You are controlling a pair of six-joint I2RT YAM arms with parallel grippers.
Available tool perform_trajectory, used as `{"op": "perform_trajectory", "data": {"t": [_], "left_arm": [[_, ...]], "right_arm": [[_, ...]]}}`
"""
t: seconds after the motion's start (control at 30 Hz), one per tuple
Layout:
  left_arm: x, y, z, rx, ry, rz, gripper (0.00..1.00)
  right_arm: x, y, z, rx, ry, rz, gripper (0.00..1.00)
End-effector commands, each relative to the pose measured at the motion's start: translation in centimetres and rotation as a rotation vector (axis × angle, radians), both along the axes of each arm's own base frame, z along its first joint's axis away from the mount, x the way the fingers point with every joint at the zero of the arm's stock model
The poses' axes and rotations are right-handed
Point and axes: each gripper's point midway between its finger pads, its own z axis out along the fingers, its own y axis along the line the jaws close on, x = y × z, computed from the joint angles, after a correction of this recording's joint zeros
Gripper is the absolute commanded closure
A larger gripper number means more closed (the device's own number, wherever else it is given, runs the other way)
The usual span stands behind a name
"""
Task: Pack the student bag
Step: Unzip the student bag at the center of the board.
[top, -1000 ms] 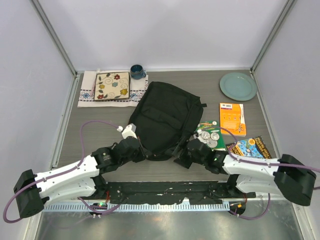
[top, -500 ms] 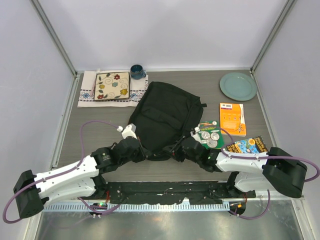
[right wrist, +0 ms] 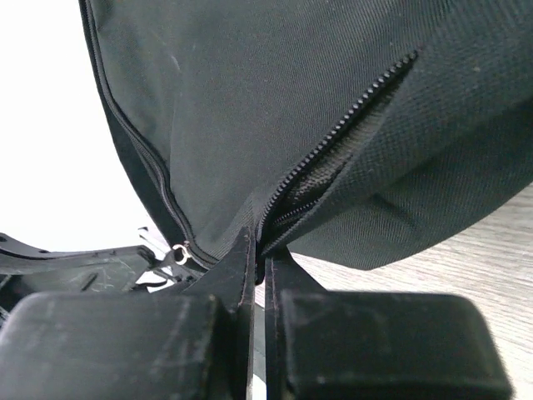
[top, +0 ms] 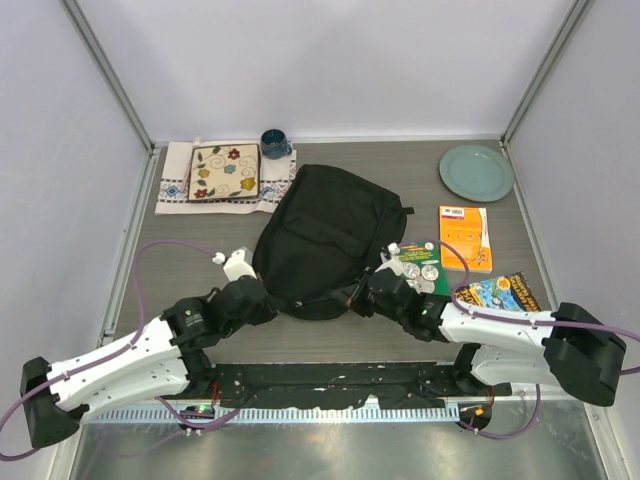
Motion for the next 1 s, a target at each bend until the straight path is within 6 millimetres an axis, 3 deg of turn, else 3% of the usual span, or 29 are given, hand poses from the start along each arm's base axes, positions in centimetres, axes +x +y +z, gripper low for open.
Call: {"op": "perform_trajectory", "data": {"t": [0.0, 0.2, 0.3, 0.47, 0.6, 0.73, 0.77, 0.8, 0.83, 0.87, 0.9, 0.97], "left_arm": [[0.0, 4.3, 0.5, 0.148, -0.039, 0.073, 1.0], [-0.1, 6.0, 0.9, 0.187, -0.055, 0.107, 1.0], [-0.1, 6.6, 1.0, 0.208, -0.056, 0.12, 1.0], [-0.1, 6.9, 1.3, 0.214, -0.068, 0.117, 1.0], [-0.1, 5.6, 1.4, 0.177, -0.066, 0.077, 1.0], [-0.1, 3.0, 1.3, 0.108, -0.062, 0.009, 1.0], [0.1, 2.3, 1.5, 0.085, -0.065, -0.002, 0.91], [0.4, 1.1, 2.3, 0.033, -0.082, -0.017, 0.62], [0.3, 0.1, 2.3, 0.018, -0.073, -0.05, 0.52], [0.5, -0.8, 3.1, -0.01, -0.085, -0.066, 0.49], [0.8, -1.7, 3.9, -0.042, -0.104, -0.079, 0.36], [1.4, -2.9, 5.1, -0.055, -0.122, -0.1, 0.19]], "right_arm": [[1.9, -2.4, 0.3, -0.184, -0.13, -0.012, 1.0], [2.3, -3.6, -0.3, -0.287, -0.185, 0.023, 1.0], [2.0, -5.3, -1.5, -0.383, -0.176, 0.033, 1.0], [2.3, -7.6, -1.7, -0.491, -0.211, 0.03, 1.0], [3.5, -10.0, -1.1, -0.567, -0.225, -0.024, 1.0], [4.6, -9.9, 0.3, -0.557, -0.253, -0.018, 1.0], [4.7, -9.4, 0.9, -0.54, -0.261, -0.006, 1.0], [4.6, -9.0, 0.8, -0.534, -0.255, 0.005, 1.0], [4.6, -8.6, 0.8, -0.518, -0.252, 0.015, 1.0], [4.3, -8.1, 0.6, -0.494, -0.239, 0.035, 1.0], [4.1, -7.9, 0.3, -0.484, -0.231, 0.042, 1.0], [3.8, -7.5, -0.2, -0.461, -0.223, 0.054, 1.0]]}}
